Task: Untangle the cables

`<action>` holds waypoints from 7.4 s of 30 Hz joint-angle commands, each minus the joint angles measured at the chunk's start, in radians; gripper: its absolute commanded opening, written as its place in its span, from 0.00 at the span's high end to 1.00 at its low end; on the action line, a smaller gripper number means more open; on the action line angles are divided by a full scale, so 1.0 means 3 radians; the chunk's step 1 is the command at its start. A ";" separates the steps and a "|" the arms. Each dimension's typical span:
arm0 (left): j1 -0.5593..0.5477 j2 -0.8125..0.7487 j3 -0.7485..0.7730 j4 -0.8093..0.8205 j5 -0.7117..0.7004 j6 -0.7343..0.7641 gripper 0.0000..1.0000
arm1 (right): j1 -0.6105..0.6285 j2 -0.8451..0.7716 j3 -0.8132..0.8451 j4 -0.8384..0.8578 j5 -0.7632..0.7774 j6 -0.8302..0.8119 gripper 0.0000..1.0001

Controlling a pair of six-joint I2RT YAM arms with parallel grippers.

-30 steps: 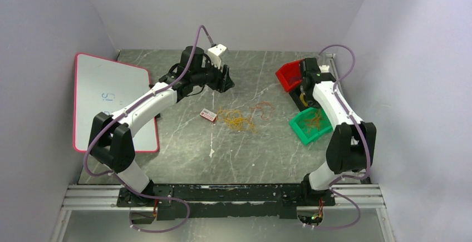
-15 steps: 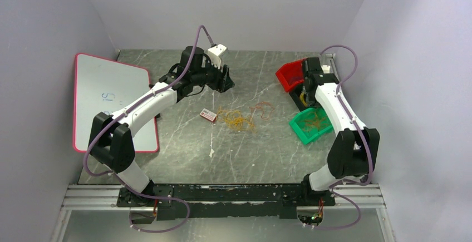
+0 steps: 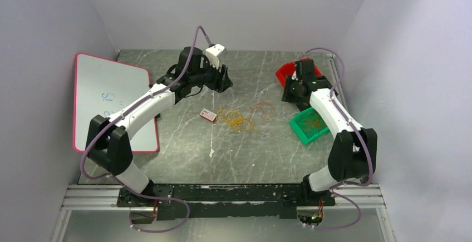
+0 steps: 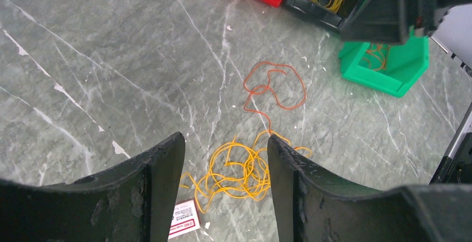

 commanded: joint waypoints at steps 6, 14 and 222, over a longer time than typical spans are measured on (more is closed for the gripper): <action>0.0018 -0.0304 -0.0093 0.0024 -0.0188 -0.0189 0.40 | 0.0408 0.0090 -0.0596 0.1168 -0.0132 0.1092 0.60; 0.0015 -0.0474 -0.0246 -0.0058 -0.0301 -0.0259 0.40 | 0.0510 0.0105 -0.1192 0.1586 0.0122 0.1412 0.57; 0.0023 -0.1115 0.0191 0.0305 0.0656 -0.0494 0.77 | 0.1566 -0.0380 -0.1226 0.5548 -0.0990 0.2289 1.00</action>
